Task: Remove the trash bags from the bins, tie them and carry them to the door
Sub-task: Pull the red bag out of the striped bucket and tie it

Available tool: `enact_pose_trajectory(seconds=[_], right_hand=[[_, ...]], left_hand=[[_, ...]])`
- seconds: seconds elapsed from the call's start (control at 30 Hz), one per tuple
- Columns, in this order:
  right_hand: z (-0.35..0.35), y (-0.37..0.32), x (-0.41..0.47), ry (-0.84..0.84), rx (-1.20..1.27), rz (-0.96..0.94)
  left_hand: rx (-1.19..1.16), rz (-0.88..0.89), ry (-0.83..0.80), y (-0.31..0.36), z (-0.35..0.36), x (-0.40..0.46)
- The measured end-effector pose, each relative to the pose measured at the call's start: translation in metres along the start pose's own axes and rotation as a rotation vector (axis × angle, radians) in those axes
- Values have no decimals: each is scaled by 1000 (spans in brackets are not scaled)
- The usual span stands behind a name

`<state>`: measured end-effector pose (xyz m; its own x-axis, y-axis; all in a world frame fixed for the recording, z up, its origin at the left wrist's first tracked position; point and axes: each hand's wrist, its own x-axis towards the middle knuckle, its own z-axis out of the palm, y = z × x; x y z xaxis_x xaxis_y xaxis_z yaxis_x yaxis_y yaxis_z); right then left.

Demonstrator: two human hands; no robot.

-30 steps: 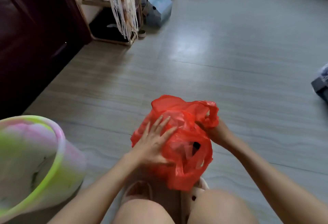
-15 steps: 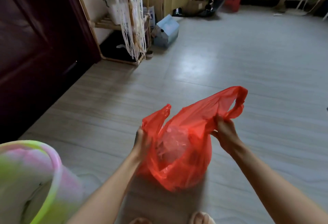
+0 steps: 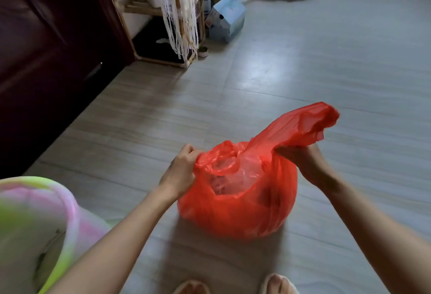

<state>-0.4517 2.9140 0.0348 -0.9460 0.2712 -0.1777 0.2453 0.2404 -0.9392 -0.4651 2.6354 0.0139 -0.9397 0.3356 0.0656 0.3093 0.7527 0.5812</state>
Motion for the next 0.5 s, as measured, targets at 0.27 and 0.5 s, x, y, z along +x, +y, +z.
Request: enact_pose_trajectory(seconds=[0.27,0.5], right_hand=[[-7,7,-15,234,-205,-172],[7,3,-28,197,-81,-164]], left_hand=[[-394,-155,281,23,6,-8],[-716,-359,364,45,20,1]])
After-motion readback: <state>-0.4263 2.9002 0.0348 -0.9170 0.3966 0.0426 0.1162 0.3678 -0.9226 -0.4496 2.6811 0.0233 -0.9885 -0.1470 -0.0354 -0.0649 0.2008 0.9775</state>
